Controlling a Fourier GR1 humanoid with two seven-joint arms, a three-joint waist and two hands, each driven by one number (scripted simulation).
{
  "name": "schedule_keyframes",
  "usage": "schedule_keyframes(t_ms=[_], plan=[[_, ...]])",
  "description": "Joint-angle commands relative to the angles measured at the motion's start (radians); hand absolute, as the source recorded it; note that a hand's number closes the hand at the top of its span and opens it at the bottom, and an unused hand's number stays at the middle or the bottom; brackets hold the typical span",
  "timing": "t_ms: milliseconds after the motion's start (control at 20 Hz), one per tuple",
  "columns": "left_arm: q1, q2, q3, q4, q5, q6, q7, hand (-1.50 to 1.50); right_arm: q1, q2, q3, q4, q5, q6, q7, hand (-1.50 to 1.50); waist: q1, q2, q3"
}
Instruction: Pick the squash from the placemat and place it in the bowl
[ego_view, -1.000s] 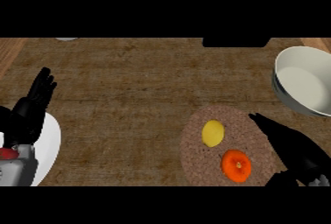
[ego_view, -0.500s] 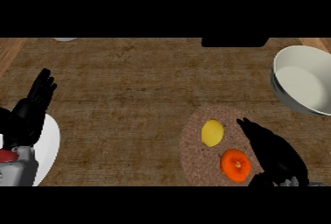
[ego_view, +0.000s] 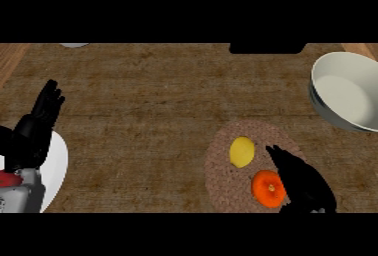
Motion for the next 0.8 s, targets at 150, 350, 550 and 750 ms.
schedule_keyframes(t_ms=[150,350,550,750], plan=[[-0.022,-0.017,0.016,0.004,-0.032,-0.007,0.010,0.00,0.011,0.101,-0.015,0.115,0.130,-0.013,-0.048,-1.50,0.001,0.000,0.000],[-0.042,-0.024,0.031,0.016,-0.026,-0.025,0.019,0.00,-0.009,0.147,-0.066,0.182,0.137,0.002,-0.086,-1.50,0.001,0.000,0.000],[0.022,-0.033,0.022,-0.053,-0.032,-0.030,0.030,0.00,-0.027,0.169,-0.058,0.244,0.119,0.023,-0.174,1.50,0.005,0.000,0.000],[-0.007,-0.022,0.051,0.020,-0.028,-0.049,-0.004,0.00,-0.038,0.159,-0.097,0.284,0.138,0.001,-0.266,1.50,0.002,0.001,0.000]])
